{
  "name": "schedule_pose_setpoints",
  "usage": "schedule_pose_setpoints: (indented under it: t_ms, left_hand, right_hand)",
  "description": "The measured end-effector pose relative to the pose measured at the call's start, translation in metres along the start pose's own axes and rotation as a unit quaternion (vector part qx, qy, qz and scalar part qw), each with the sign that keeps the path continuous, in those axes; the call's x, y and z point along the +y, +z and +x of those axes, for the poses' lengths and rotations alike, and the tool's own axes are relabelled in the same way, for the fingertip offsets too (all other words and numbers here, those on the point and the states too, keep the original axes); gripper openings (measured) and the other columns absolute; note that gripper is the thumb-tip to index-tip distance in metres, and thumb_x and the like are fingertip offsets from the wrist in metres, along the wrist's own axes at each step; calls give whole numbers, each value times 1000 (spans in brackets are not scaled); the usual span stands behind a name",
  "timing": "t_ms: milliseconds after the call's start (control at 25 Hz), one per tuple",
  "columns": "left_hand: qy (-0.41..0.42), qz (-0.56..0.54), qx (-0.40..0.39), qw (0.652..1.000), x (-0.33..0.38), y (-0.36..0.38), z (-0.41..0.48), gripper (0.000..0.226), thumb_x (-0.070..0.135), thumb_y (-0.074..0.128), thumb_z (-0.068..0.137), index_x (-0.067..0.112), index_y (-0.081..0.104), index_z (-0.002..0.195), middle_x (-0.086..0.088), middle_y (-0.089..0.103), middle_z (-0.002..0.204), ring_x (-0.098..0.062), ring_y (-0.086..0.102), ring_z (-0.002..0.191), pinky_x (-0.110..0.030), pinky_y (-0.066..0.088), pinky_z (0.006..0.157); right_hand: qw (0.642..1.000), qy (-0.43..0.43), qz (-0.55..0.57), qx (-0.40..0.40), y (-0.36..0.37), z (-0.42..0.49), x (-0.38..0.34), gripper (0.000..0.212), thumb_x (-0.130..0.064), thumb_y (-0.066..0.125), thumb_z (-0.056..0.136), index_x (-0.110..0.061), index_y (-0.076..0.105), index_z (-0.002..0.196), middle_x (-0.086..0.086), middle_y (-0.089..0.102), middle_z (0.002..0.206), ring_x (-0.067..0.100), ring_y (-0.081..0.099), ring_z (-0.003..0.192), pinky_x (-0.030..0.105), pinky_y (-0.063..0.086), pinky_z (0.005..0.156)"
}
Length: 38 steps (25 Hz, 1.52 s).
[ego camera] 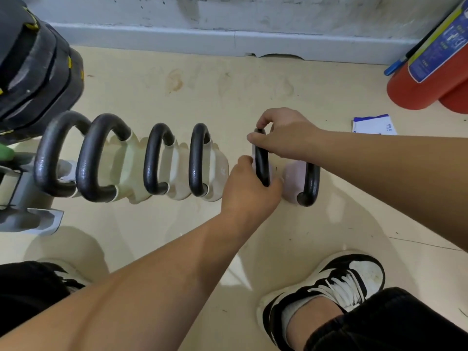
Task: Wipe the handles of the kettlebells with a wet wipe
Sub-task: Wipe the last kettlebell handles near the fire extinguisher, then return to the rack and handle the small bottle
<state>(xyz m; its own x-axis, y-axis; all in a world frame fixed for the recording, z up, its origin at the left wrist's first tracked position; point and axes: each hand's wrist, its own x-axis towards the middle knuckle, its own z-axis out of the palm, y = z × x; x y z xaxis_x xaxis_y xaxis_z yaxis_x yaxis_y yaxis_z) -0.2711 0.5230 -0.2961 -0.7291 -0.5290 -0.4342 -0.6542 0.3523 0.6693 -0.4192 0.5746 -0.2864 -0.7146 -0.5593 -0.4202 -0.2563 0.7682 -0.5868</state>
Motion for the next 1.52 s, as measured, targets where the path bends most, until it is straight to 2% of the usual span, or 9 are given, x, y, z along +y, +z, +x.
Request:
schedule_pose_setpoints:
  t_ms: [200, 480, 640, 800, 920, 1040, 1160, 1320, 1520]
  left_hand:
    - [18, 54, -17, 998, -5, 6, 14, 18, 40, 58, 92, 25, 52, 98, 7, 61, 83, -15, 62, 73, -31, 48, 58]
    - [124, 65, 22, 990, -10, -1, 10, 4, 23, 52, 96, 22, 53, 100, 3, 59, 88, -22, 59, 82, -36, 49, 67]
    - [225, 115, -5, 968, -23, 10, 5, 60, -6, 41, 96, 14, 40, 153, -5, 44, 155, -24, 41, 144, -37, 42, 114]
    - [479, 377, 8, 793, -68, 5, -3, 52, -3, 46, 84, -1, 65, 132, -15, 58, 144, -33, 44, 143, -45, 36, 117]
    - [435, 497, -156, 735, -79, -13, -22, 37, 6, 60, 88, 6, 70, 124, -10, 64, 136, -29, 42, 145, -39, 37, 117]
    - [246, 406, -213, 854, -90, -47, -37, 46, 3, 45, 99, 20, 57, 140, -1, 55, 143, -24, 48, 138, -31, 39, 111]
    - [145, 193, -68, 968, -73, -106, -38, 32, 11, 51, 95, 28, 65, 117, 1, 67, 120, -23, 63, 112, -24, 46, 88]
    - [99, -42, 57, 993, -39, -213, -46, 5, 11, 64, 79, 14, 62, 81, 0, 67, 77, -25, 68, 76, -33, 57, 64]
    - [52, -118, 84, 988, -43, -353, -68, 18, 9, 63, 66, 0, 74, 78, -21, 74, 77, -23, 62, 65, -38, 59, 66]
  right_hand:
    - [997, 65, 38, -1, 4, 7, -7, 24, -33, 65, 88, -19, 56, 105, 6, 70, 83, 21, 66, 58, 27, 49, 52]
    - [991, 94, 94, -8, 3, 5, -4, 26, -26, 66, 86, -16, 55, 107, 12, 71, 78, 25, 64, 54, 32, 59, 53]
    - [992, 97, 83, -2, -3, -2, -3, 25, -30, 63, 86, -9, 64, 99, 16, 77, 80, 25, 63, 55, 30, 55, 49]
    - [996, 92, 20, 8, -5, -17, -5, 24, -28, 54, 91, -7, 66, 93, 16, 76, 81, 28, 68, 60, 35, 59, 57]
    - [996, 83, -19, 7, -1, -36, -15, 22, -30, 53, 92, -11, 64, 93, 12, 73, 85, 29, 71, 72, 39, 62, 72]
    - [996, 78, -46, -25, 8, -57, -48, 20, -29, 54, 92, -11, 64, 92, 11, 72, 82, 28, 70, 70, 36, 60, 65]
    - [997, 34, -44, -46, 22, -69, -103, 20, -25, 53, 90, -9, 65, 91, 14, 74, 79, 32, 73, 69, 40, 60, 60]
    - [998, -26, -43, -39, 33, -82, -204, 24, -20, 50, 85, -4, 68, 87, 18, 75, 73, 36, 74, 67, 38, 57, 53]
    - [993, -56, 102, -4, 52, -104, -328, 21, -5, 45, 81, -2, 65, 85, 21, 71, 72, 30, 65, 56, 32, 49, 50]
